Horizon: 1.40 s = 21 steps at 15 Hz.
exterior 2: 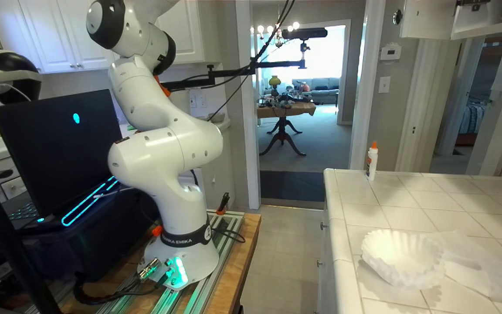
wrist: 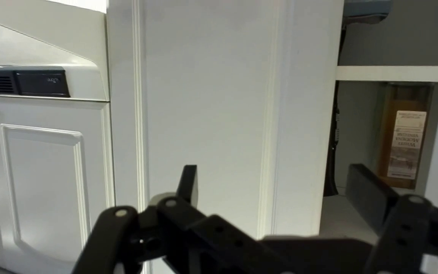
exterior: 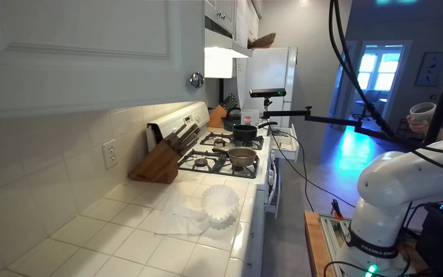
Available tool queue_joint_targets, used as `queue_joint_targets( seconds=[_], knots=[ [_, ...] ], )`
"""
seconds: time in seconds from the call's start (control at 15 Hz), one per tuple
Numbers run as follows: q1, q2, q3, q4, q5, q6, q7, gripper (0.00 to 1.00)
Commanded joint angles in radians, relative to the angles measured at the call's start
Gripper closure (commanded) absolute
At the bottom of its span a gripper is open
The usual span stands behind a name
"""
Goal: Close the left door of the upper cabinet.
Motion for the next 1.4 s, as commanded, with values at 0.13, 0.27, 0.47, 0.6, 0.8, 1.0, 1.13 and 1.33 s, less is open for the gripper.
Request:
queue_joint_targets(
  seconds=[0.13, 0.27, 0.47, 0.6, 0.8, 1.0, 1.13, 1.33],
  knots=[
    [0.176, -0.007, -0.031, -0.035, 0.029, 0.031, -0.016, 0.0],
    [0.183, -0.006, -0.023, -0.03, 0.042, 0.033, -0.017, 0.0],
    [0.197, -0.009, -0.013, -0.023, 0.06, 0.017, -0.018, 0.0],
    [0.201, -0.007, -0.004, -0.016, 0.07, 0.008, -0.017, 0.0],
    [0.204, 0.0, 0.01, -0.005, 0.085, 0.008, -0.015, 0.0],
    [0.198, 0.019, 0.034, 0.005, 0.092, 0.018, -0.017, 0.0],
    [0.188, 0.041, 0.056, 0.006, 0.087, 0.05, -0.022, 0.0],
    [0.176, 0.073, 0.091, 0.006, 0.079, 0.088, -0.032, 0.0]
  ],
)
